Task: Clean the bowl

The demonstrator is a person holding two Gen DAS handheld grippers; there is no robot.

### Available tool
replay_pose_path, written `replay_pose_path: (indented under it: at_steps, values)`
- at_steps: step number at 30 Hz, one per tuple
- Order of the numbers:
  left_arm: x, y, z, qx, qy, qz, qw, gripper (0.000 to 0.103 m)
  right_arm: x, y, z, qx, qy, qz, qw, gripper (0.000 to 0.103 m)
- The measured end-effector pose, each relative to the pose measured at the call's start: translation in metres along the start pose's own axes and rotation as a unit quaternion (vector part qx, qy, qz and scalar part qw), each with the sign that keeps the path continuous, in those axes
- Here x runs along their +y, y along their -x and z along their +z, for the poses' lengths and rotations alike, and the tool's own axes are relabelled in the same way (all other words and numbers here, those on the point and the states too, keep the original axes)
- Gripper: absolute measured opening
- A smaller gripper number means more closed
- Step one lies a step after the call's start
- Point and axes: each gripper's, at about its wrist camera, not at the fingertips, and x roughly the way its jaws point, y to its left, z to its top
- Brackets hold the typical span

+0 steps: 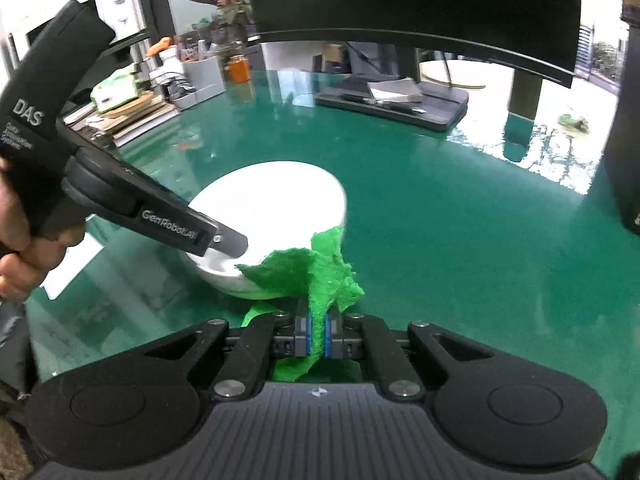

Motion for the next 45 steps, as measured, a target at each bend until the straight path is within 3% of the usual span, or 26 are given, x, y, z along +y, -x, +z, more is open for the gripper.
replay_pose_path:
  at_steps: [5, 10, 16, 22, 29, 33, 45]
  values:
    - [-0.002, 0.001, 0.0, -0.001, -0.006, 0.002, 1.0, 0.032, 0.008, -0.006, 0.005, 0.01, 0.021, 0.024, 0.999, 0.006]
    - [-0.003, 0.001, -0.002, -0.002, -0.011, 0.002, 0.9999, 0.032, -0.004, -0.015, 0.007, 0.015, -0.007, -0.013, 1.0, 0.006]
    - [-0.004, 0.001, -0.002, -0.002, -0.013, 0.002, 0.9999, 0.032, 0.014, -0.014, 0.005, 0.019, 0.021, 0.022, 0.999, 0.007]
    - [-0.005, 0.001, -0.003, -0.002, -0.015, 0.004, 0.9999, 0.032, 0.003, -0.014, 0.004, 0.016, -0.002, -0.011, 1.0, 0.007]
    - [-0.005, 0.001, -0.002, -0.002, -0.017, 0.006, 0.9998, 0.032, 0.017, -0.01, 0.003, 0.019, 0.029, 0.013, 0.999, 0.007]
    - [-0.005, 0.002, -0.003, -0.003, -0.018, 0.006, 0.9998, 0.032, 0.004, -0.012, 0.005, 0.019, 0.011, -0.009, 1.0, 0.007]
    - [-0.005, 0.002, -0.003, -0.002, -0.018, 0.006, 0.9998, 0.032, 0.008, -0.015, 0.007, 0.03, 0.037, 0.004, 0.999, 0.008]
